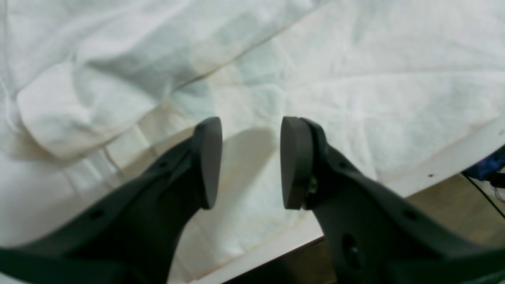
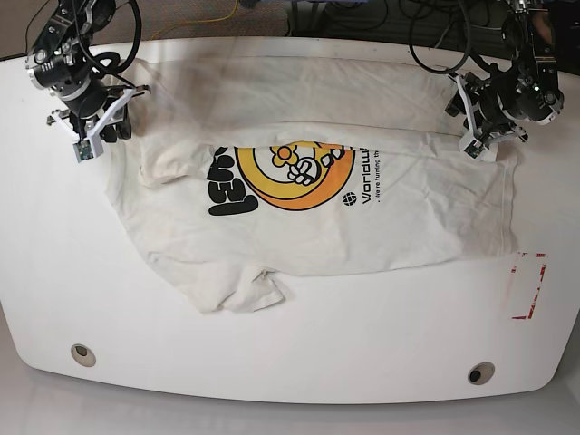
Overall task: Layout the t-shirt on the table in an organized manner, then fold the t-shirt properly
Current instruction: 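Re-grip the shoulder corners with both grippers and tug them apart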
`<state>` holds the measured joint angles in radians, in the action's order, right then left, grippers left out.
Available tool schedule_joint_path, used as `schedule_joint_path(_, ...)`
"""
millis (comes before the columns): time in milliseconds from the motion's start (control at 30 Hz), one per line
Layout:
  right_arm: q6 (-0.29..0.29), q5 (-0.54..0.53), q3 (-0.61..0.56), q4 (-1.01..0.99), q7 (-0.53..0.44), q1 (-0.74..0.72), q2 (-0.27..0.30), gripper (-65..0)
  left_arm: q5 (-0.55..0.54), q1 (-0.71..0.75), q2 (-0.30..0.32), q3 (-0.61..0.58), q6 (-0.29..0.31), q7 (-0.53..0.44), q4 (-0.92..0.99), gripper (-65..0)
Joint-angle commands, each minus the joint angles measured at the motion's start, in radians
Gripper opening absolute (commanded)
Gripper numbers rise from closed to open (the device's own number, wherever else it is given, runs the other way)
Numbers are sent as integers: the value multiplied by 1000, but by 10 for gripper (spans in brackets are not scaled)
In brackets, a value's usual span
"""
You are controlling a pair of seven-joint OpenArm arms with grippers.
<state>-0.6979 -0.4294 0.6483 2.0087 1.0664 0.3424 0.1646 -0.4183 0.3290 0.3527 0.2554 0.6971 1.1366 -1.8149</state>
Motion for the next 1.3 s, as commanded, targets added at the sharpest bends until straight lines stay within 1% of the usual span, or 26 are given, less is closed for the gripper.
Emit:
schedule_joint_path(0, 0, -13, -28, 5, -19, -12, 17, -577, -9, -8, 13, 8, 1, -10, -16, -419)
schedule_joint_path(67, 0, -13, -46, -10, -19, -38, 17, -598, -4, -8, 13, 8, 1, -10, -15, -419)
schedule_joint_path(333, 0, -10, -123, -173, -19, -134, 19, -588, -4, -8, 13, 9, 1, -10, -13, -419)
schedule_joint_path(533, 0, -7, -132, -312, -25, -211, 23, -588, -4, -5, 13, 9, 1, -10, -13, -419)
schedule_joint_path(633, 0, -7, -134, -375, -27, -251, 53, -588, -4, -1, 13, 9, 1, -10, -13, -419)
schedule_joint_path(700, 0, -7, -134, -400, -27, -269, 62, -588, -4, 0, 13, 9, 1, -10, -13, -419)
schedule_joint_path(800, 0, -7, -134, -417, -27, -286, 69, -588, -4, 0, 13, 9, 1, -10, -13, -419)
schedule_joint_path(900, 0, -7, -135, -426, -27, -299, 89, -588, -3, 0, 13, 9, 1, -10, -12, -419)
schedule_joint_path(1100, 0, -9, -137, -417, -27, -300, 100, -588, -6, -3, 13, 9, 1, -10, -12, -419)
schedule_joint_path(1167, 0, -12, -134, -398, -25, -300, 100, -588, -9, -5, 13, 9, 1, -10, -15, -419)
schedule_joint_path(1267, 0, -10, -129, -319, -21, -297, 100, -587, -12, -8, 13, 9, 1, -8, -21, -419)
